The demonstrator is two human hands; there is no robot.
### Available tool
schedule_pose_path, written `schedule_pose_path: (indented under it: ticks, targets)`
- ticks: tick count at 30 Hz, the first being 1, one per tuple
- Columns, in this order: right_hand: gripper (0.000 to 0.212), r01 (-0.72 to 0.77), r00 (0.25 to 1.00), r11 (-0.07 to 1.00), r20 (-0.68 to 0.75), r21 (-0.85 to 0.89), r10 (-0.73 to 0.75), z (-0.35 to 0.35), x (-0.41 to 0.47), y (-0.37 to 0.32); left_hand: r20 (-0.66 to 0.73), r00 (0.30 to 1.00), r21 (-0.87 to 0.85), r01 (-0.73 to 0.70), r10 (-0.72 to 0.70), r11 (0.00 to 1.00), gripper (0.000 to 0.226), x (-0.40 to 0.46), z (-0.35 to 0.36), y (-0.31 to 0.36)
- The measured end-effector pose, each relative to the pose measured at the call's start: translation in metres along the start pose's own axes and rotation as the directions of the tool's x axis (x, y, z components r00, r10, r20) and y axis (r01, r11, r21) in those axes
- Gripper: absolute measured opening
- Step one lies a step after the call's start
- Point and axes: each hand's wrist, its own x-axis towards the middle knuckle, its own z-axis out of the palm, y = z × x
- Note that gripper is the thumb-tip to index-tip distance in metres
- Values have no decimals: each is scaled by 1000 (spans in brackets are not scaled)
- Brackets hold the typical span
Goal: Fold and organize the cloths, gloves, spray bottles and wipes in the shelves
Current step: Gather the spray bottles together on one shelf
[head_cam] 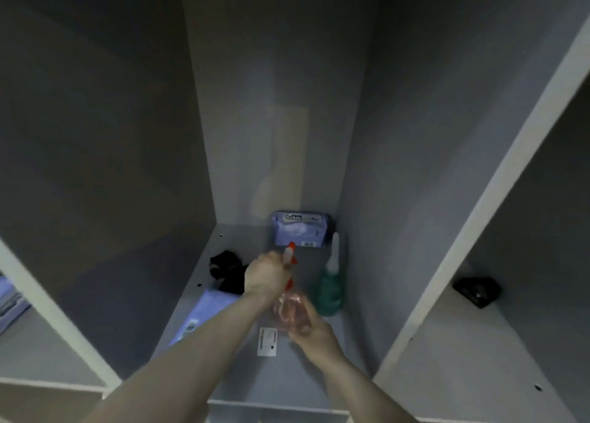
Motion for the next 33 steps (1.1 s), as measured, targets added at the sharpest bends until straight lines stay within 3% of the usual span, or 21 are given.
schedule_pose_path:
  ticks: [2,4,9,12,22,25,28,33]
  targets:
    - [79,-61,998,997,27,38,60,-3,1,16,46,999,-25,1,0,1000,55,18,5,4]
    - [85,-116,992,991,49,67,113,-6,5,32,85,996,-36,14,-11,999,51,32,10,7]
    - [78,-177,984,974,33,141,174,-7,21,65,185,983,-36,-4,10,999,46,55,19,11]
    - [80,-190,982,975,5,119,191,-8,4,33,221,975,-151,20,14,988,45,64,18,16]
    - [69,-174,978,969,-84,177,191,-2,-4,29,273,961,-245,27,42,969,38,70,22,21]
    - [75,-162,980,975,-91,154,177,-5,-12,25,307,951,-239,37,40,970,50,63,12,15]
    - [78,-137,977,981,-147,138,157,-11,-13,17,282,955,-151,-52,93,987,64,50,-1,10]
    - [70,-39,978,973,-192,227,84,-29,-18,-9,176,969,-312,-114,175,943,65,0,-21,-14]
